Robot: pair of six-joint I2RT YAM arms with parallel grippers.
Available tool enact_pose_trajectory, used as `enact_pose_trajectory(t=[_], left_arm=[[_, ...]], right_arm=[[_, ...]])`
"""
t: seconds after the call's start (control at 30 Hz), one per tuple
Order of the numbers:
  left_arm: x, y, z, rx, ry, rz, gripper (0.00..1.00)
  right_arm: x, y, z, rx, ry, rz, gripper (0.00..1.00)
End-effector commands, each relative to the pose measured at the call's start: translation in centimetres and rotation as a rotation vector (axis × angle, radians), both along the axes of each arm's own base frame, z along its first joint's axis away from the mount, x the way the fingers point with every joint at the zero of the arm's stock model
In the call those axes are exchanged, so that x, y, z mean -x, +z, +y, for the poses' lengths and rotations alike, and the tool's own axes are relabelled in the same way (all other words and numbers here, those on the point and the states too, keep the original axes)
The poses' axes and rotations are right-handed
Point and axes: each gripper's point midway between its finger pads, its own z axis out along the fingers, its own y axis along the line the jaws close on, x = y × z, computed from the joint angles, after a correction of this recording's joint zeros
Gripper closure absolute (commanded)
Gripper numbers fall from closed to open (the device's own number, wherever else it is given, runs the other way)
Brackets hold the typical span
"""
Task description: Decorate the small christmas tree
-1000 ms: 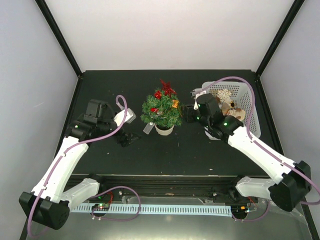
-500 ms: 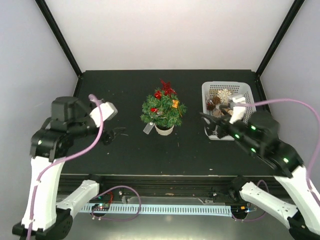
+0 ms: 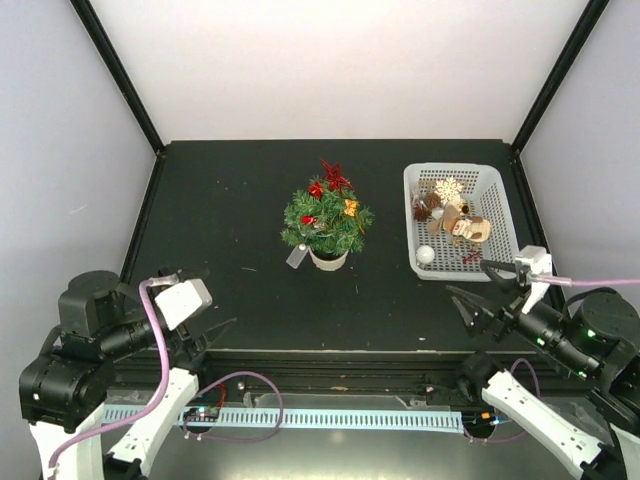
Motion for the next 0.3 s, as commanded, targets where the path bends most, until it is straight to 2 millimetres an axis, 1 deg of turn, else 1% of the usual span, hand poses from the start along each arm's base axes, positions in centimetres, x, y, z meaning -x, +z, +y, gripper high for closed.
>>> enact_pose_trajectory(t=[0.0,0.13,0.27], left_arm=[[0.8,-1.5,0.2,0.006,0.014,0.041,0.01],[0.8,-1.6,0.3,0.003,0.026,0.035,0.01],[0.6,-1.6,0.4,0.009,0.037,0.032,0.01]], right_arm=[[1.2,-1.9,-0.4,0.033,0.027,0.045,0.00],[1.2,-2.6,-0.3,0.039,0.027,0.064,0.00],[0.8,-2.9,-0.5,0.036,0.003,0.067,0.00]])
